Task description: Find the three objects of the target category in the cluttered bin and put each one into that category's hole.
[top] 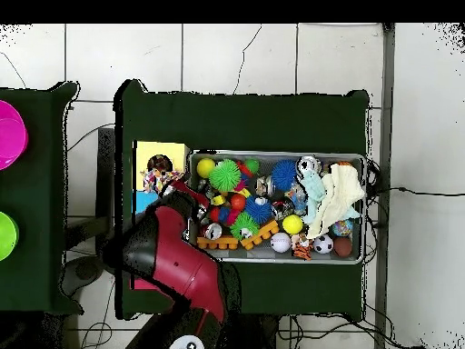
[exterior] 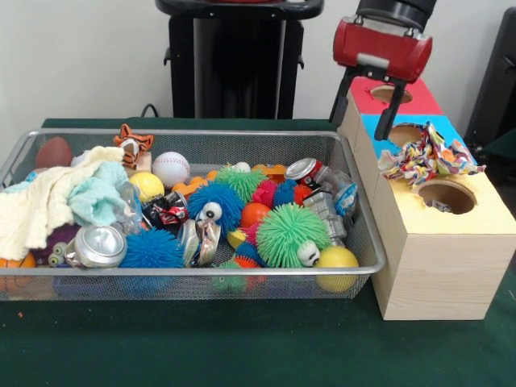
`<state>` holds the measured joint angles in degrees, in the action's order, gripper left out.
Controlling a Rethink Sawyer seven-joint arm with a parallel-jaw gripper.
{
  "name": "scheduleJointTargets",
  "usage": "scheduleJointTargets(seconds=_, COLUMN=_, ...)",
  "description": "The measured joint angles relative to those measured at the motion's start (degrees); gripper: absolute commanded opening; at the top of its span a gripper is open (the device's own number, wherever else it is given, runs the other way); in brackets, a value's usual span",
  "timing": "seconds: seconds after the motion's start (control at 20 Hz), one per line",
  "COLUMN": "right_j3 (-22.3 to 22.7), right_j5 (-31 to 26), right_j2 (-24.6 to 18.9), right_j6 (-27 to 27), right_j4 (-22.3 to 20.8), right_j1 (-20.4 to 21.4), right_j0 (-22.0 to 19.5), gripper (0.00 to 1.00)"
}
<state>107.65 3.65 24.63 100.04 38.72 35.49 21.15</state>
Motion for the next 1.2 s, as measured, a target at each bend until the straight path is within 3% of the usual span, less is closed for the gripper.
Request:
scheduleJointTargets(seconds=0.6, right_j3=2.10, right_j5=0.42, right_j2=-2.42, right_j6=0.00, right_j4=-0.54, right_j1=0.11, right_j0=0.59, gripper=1.00)
scheduleJointTargets(seconds=1.2, right_j3=6.48, right_j5=0.42, right_j2=-2.12, right_j6=0.00, right_j4=-0.54, right_j1=3.64, right_j0=2.29, gripper=1.00)
